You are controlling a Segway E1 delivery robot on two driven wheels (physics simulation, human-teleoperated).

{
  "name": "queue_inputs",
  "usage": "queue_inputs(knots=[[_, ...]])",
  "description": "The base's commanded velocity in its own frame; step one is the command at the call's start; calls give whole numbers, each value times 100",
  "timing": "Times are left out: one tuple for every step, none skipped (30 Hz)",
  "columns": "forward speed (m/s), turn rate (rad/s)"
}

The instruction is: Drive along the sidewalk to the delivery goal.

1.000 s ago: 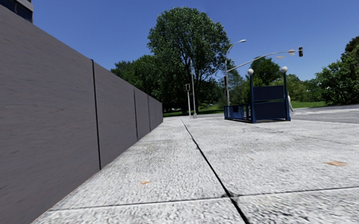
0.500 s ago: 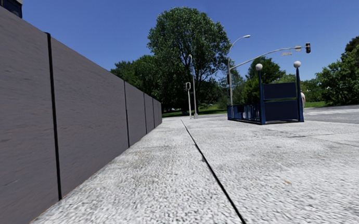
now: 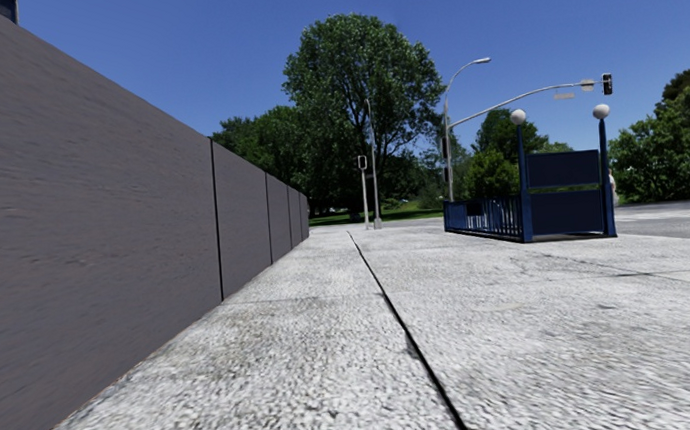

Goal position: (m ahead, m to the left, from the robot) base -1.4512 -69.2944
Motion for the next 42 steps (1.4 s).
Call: queue_inputs(knots=[[200, 0], [200, 0], [200, 0], [200, 0], [200, 0], [200, 0], [200, 0], [200, 0], [200, 0], [200, 0], [200, 0], [200, 0], [200, 0], [200, 0], [200, 0], [200, 0], [200, 0], [200, 0], [200, 0], [200, 0], [200, 0], [200, 0], [200, 0], [200, 0], [200, 0], [200, 0], [200, 0], [200, 0], [200, 0], [200, 0], [200, 0], [200, 0], [200, 0], [200, 0], [200, 0], [200, 0], [200, 0], [200, 0], [200, 0], [200, 0], [200, 0], [200, 0]])
